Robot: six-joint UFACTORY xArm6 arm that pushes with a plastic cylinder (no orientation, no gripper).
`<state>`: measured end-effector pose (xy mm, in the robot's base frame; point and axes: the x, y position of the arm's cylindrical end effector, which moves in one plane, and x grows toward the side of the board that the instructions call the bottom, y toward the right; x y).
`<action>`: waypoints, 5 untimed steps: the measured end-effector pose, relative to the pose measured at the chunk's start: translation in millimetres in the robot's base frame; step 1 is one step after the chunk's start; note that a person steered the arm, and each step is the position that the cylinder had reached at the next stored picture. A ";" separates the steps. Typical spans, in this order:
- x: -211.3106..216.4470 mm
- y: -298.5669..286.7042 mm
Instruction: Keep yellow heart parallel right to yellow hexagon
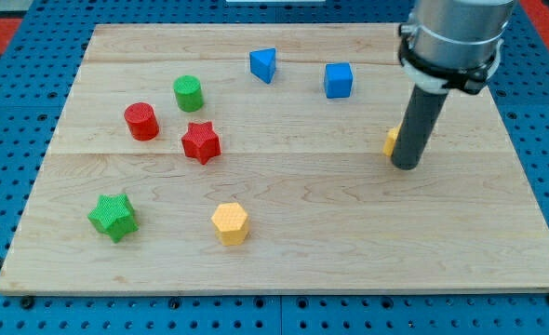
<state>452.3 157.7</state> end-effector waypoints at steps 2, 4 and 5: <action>-39.0 51.6; 47.1 -50.7; 27.3 -43.7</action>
<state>479.7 114.1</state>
